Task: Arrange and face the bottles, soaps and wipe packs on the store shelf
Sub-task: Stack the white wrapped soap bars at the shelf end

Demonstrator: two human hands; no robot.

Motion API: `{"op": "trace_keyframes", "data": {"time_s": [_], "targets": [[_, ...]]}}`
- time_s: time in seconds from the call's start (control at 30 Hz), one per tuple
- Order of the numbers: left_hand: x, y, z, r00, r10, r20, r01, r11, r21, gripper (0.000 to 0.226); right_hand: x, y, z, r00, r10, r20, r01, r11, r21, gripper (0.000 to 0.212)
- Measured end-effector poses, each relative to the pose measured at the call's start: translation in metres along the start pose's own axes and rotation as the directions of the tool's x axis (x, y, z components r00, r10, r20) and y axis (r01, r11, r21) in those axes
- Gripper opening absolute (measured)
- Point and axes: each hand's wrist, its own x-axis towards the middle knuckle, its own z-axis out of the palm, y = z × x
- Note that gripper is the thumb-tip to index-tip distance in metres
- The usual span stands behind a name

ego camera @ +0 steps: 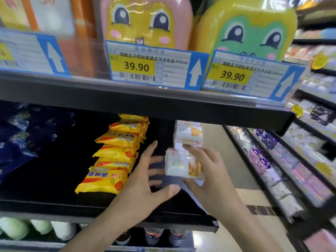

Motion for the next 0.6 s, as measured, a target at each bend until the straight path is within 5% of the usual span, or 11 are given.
{"op": "trace_keyframes", "data": {"time_s": [0.13, 0.27, 0.43, 0.6], "targets": [[0.002, 0.008, -0.009, 0.999, 0.048, 0.015, -0.048, 0.999, -0.013, 0.086, -0.02, -0.017, 0.008, 0.994, -0.093, -0.06, 0.094, 0.996, 0.01, 0.103], [-0.003, 0.009, -0.019, 0.998, 0.057, 0.008, -0.056, 0.994, -0.091, 0.066, -0.03, -0.029, 0.009, 0.994, 0.008, -0.11, 0.016, 0.977, 0.214, 0.103], [-0.007, 0.01, -0.032, 0.997, 0.071, 0.008, -0.068, 0.974, -0.214, 0.069, -0.034, -0.032, 0.003, 0.99, 0.118, -0.074, -0.085, 0.933, 0.351, 0.07], [-0.013, 0.01, -0.038, 0.996, 0.08, 0.029, -0.069, 0.959, -0.277, 0.067, -0.032, -0.044, 0.001, 0.983, 0.174, -0.063, -0.127, 0.884, 0.45, 0.062]]}}
